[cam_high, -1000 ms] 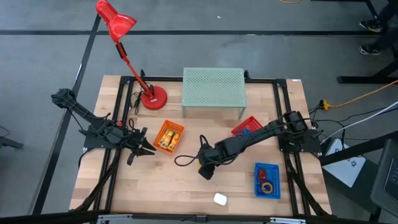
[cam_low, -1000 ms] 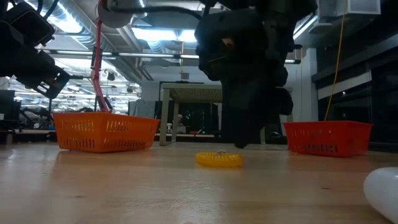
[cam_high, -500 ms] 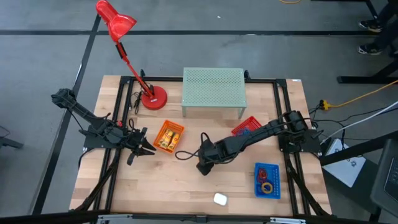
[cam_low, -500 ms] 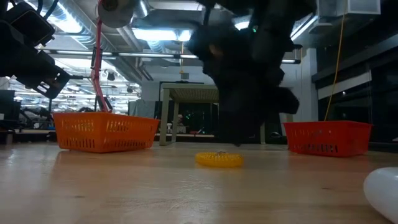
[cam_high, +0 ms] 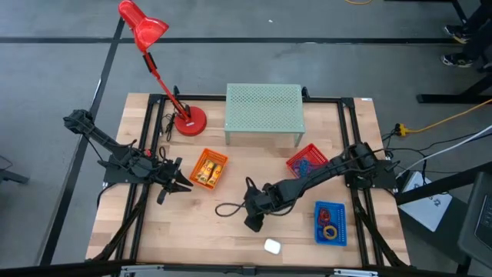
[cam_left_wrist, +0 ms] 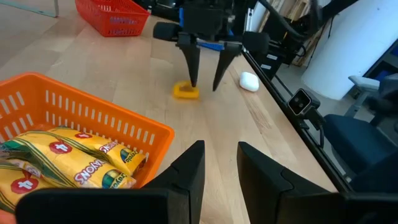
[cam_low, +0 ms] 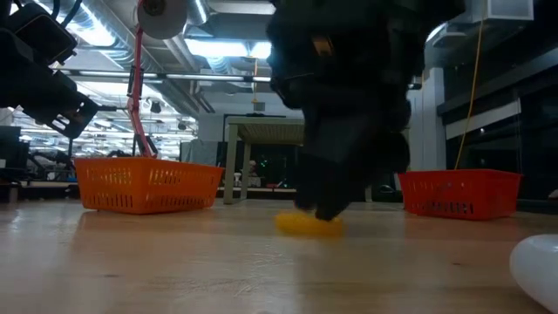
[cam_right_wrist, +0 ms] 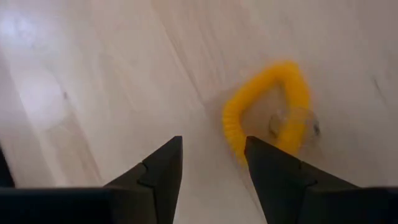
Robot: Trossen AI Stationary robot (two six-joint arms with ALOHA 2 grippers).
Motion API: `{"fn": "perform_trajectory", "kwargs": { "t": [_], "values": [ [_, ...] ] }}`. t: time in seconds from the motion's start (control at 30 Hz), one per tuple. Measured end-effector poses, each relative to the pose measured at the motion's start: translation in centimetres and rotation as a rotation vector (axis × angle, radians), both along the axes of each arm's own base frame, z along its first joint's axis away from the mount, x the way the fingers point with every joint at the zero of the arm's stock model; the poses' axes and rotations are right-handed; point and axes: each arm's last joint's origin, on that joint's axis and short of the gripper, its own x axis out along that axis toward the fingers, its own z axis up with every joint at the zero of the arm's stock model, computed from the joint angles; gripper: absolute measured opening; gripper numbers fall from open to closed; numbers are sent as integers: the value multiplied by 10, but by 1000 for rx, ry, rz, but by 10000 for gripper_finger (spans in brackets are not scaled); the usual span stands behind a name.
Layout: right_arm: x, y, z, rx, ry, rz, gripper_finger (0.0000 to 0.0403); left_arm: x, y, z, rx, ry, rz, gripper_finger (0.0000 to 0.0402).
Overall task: Pick & Place Office Desk Supplies
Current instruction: Put the yellow spring keychain into the blue bin
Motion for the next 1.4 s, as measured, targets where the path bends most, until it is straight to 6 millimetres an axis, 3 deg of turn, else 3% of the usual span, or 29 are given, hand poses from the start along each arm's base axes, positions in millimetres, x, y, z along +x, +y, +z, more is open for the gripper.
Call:
{"fn": "perform_trajectory", "kwargs": {
  "t": [0.33, 0.5, 0.7, 0.87, 1.0, 1.1, 1.4],
  "values": [
    [5, -5, -19, -7, 37, -52, 163, 0, 0, 0, 0, 0, 0, 90],
    [7, -16, -20, 7, 70, -101, 111, 0, 0, 0, 0, 0, 0, 90],
    [9, -23, -21, 24, 84, -106, 19, 0, 0, 0, 0, 0, 0, 90],
    [14, -22, -16, 55, 75, -103, 20, 0, 0, 0, 0, 0, 0, 90],
    [26, -18, 1, 63, 70, -85, 12, 0, 0, 0, 0, 0, 0, 90],
    [32, -11, 29, 46, 68, -54, 6, 0, 0, 0, 0, 0, 0, 90],
    [15, 14, 108, -46, 96, -69, 6, 0, 0, 0, 0, 0, -1, 90]
  ]
}}
